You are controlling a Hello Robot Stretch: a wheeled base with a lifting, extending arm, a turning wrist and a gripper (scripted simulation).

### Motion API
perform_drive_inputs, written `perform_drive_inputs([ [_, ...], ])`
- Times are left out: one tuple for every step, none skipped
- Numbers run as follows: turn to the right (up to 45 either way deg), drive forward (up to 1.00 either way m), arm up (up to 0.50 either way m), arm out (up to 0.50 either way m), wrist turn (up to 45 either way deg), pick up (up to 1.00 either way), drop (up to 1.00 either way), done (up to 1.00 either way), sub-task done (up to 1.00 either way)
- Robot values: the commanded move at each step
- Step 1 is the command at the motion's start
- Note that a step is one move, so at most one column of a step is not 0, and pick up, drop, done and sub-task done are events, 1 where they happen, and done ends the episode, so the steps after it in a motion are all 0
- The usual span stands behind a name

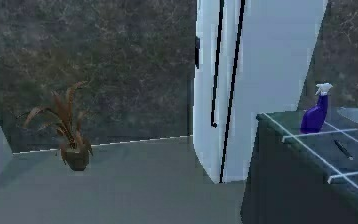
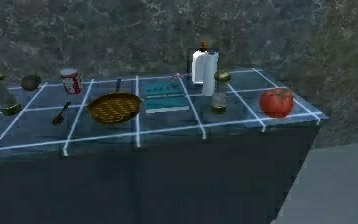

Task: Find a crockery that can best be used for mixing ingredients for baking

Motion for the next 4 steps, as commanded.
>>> perform_drive_inputs([
  [0.0,0.10,0.00,0.00,0.0,0.00,0.00,0.00,0.00],
  [45.0,0.00,0.00,0.00,0.0,0.00,0.00,0.00,0.00],
  [3.0,0.00,0.00,0.00,0.0,0.00,0.00,0.00,0.00],
  [0.0,1.00,0.00,0.00,0.0,0.00,0.00,0.00,0.00],
])
